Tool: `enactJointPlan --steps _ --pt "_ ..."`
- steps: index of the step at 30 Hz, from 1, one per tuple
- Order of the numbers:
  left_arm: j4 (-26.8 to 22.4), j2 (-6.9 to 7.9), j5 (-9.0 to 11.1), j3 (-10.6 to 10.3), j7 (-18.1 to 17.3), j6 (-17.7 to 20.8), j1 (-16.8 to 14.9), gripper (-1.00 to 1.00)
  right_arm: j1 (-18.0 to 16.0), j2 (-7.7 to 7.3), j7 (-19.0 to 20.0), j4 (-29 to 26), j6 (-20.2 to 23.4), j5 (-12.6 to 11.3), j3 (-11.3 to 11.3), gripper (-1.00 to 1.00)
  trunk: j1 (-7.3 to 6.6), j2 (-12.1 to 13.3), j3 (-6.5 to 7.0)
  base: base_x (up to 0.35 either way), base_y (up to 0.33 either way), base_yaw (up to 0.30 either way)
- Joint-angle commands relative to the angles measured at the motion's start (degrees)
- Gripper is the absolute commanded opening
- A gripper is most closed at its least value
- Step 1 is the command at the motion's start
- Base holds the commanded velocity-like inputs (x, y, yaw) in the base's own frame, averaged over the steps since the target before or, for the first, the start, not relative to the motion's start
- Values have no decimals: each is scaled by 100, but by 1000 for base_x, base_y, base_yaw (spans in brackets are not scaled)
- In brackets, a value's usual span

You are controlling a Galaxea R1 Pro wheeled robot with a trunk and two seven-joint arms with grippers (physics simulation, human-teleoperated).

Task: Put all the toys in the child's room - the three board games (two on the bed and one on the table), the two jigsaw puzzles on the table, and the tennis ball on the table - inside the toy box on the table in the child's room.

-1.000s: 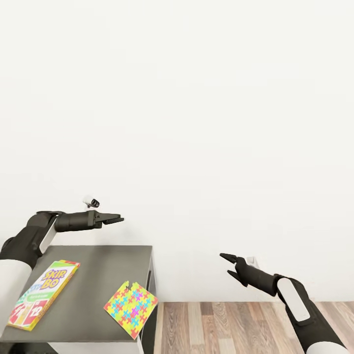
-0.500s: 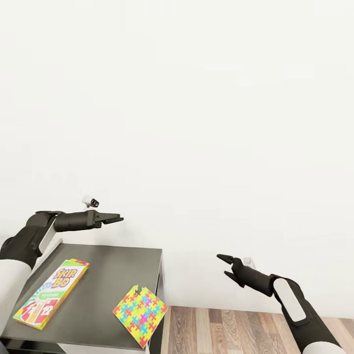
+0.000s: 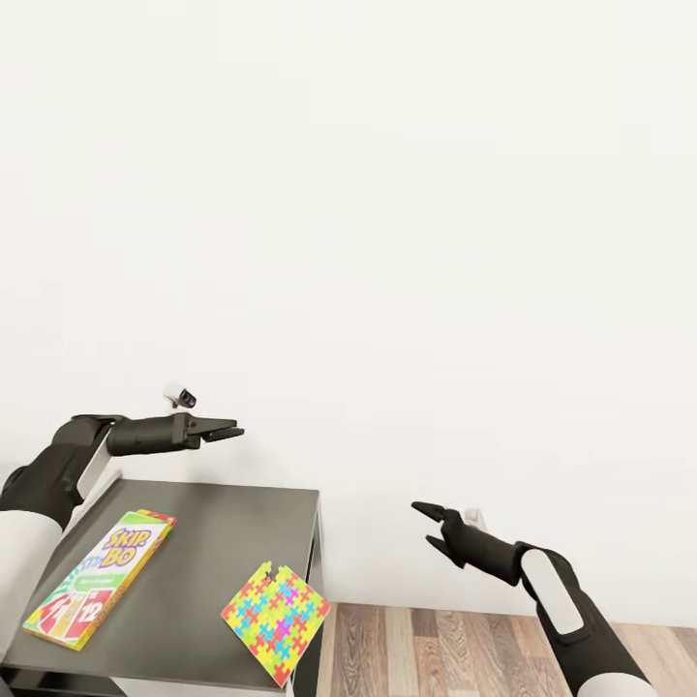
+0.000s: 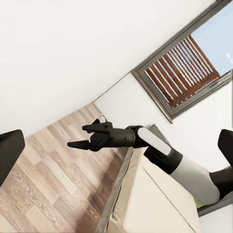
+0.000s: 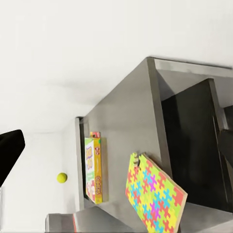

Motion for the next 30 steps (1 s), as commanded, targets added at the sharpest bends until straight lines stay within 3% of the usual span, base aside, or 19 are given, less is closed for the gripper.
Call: enactJointPlan --steps 1,4,7,14,30 --pt "-57 -9 19 -26 -18 113 -9 100 -6 16 25 6 33 23 15 100 26 -54 -31 0 0 0" --pt "-319 -100 12 -59 -18 323 -3 100 -12 31 17 43 35 22 108 100 92 -174 -85 0 0 0" --pt "-720 -212 1 -240 -18 620 73 100 -29 43 15 196 30 21 251 100 158 -295 -139 0 0 0" --pt "-1745 -251 42 -403 -18 801 369 100 -145 86 14 338 30 21 625 100 311 -575 -264 0 0 0" --pt "-1875 -261 25 -409 -18 801 410 100 -154 95 64 369 90 -39 664 100 663 -1217 -552 0 0 0"
